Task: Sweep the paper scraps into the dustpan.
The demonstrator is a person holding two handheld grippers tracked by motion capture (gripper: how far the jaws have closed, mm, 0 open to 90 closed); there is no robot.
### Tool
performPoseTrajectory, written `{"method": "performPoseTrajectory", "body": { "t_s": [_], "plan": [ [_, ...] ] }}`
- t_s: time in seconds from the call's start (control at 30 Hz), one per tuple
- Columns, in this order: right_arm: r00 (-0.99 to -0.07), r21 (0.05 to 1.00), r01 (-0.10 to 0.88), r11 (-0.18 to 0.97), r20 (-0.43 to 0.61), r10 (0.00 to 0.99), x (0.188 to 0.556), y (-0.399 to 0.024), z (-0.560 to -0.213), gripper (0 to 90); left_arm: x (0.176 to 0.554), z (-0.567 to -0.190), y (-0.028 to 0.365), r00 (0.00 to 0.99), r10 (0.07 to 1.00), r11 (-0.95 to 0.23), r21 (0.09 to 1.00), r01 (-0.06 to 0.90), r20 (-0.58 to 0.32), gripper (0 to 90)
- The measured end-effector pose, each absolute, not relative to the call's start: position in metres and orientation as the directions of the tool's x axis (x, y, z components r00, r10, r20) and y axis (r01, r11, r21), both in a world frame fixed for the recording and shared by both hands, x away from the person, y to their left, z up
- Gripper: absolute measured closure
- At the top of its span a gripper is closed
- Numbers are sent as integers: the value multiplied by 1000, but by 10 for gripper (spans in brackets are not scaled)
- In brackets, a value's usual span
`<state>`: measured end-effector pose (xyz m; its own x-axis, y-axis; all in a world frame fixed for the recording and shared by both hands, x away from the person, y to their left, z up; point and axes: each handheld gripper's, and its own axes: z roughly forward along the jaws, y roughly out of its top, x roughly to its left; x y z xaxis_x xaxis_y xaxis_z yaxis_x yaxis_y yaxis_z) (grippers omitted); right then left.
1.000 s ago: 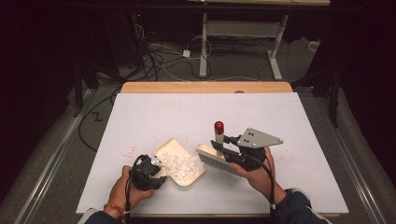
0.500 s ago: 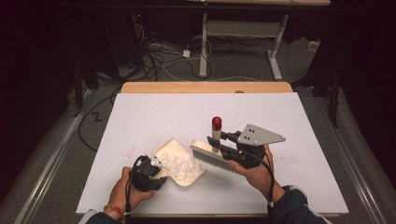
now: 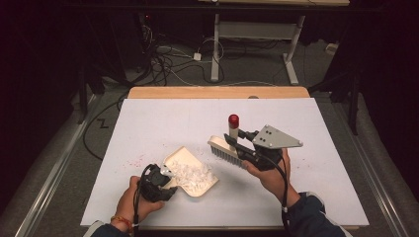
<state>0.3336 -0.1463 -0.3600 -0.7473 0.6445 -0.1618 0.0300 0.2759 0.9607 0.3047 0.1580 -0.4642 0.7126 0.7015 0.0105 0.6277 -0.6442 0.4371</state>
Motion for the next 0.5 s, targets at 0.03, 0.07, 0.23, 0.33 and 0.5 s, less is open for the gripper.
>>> {"method": "performPoseTrajectory", "body": {
  "t_s": [0.03,0.07,0.23,0.33,0.5],
  "plan": [
    [-733,959,35,280,-166,660,342,-144,-365,707,305,-464,158,712,702,-644,438,628,10,632],
    [-733,959,35,280,-166,660,342,-144,-365,707,305,-464,158,712,702,-644,438,627,11,632],
    [-704,961,15,277,-186,685,365,-131,-379,707,305,-465,159,713,701,-642,442,627,7,632],
    [-698,962,17,271,-183,693,380,-120,-387,707,305,-464,159,713,701,-641,443,627,6,632],
    [-709,956,35,292,-182,681,391,-96,-403,707,306,-464,161,716,698,-642,443,626,1,632]
  ]
}}
